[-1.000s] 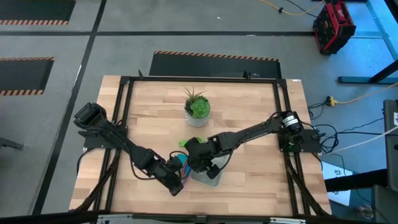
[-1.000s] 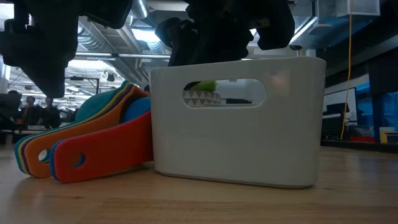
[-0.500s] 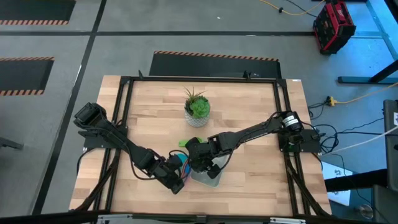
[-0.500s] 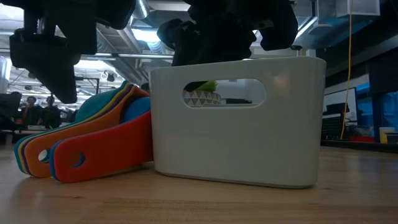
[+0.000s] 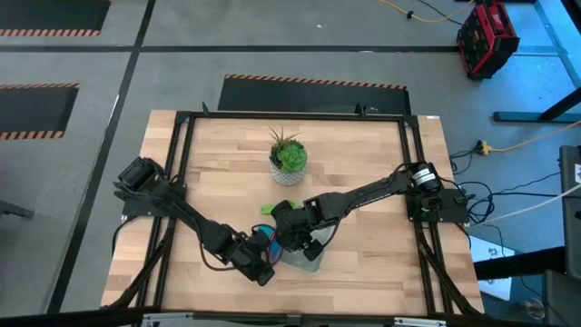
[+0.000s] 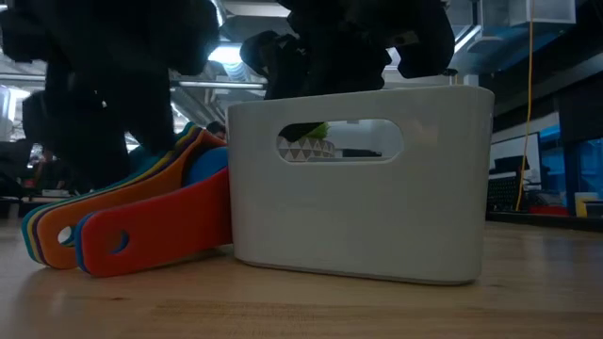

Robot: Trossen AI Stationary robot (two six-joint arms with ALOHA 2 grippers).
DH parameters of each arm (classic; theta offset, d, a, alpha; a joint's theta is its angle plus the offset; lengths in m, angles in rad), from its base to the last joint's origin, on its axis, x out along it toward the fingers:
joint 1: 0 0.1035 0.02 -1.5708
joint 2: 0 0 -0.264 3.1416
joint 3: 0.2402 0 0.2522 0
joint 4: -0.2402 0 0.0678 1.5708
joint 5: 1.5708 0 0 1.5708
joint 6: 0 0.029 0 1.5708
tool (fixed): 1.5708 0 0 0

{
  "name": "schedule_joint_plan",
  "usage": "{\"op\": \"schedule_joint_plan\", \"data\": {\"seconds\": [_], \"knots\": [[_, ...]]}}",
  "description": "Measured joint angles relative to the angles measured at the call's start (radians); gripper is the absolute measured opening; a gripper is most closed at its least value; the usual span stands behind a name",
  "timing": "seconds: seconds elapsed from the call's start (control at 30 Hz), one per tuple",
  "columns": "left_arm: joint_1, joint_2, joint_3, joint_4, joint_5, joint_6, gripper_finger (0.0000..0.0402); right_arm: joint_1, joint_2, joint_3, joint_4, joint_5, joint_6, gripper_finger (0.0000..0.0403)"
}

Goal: Nest measuring cups in basket
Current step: Adjust the stacked measuring cups on the table

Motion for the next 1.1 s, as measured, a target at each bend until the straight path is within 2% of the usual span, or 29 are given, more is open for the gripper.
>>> {"op": "schedule_joint_plan", "data": {"seconds": [0.33,1.1], "knots": [[0.001,0.072,0.000,0.058,-0.002,0.002,0.0319,0.000,0.000,0.000,-0.001,0.000,0.000,0.0156],[0.001,0.074,0.000,0.056,-0.062,0.007,0.0314,0.000,0.000,0.000,-0.010,0.000,0.003,0.0156]]}}
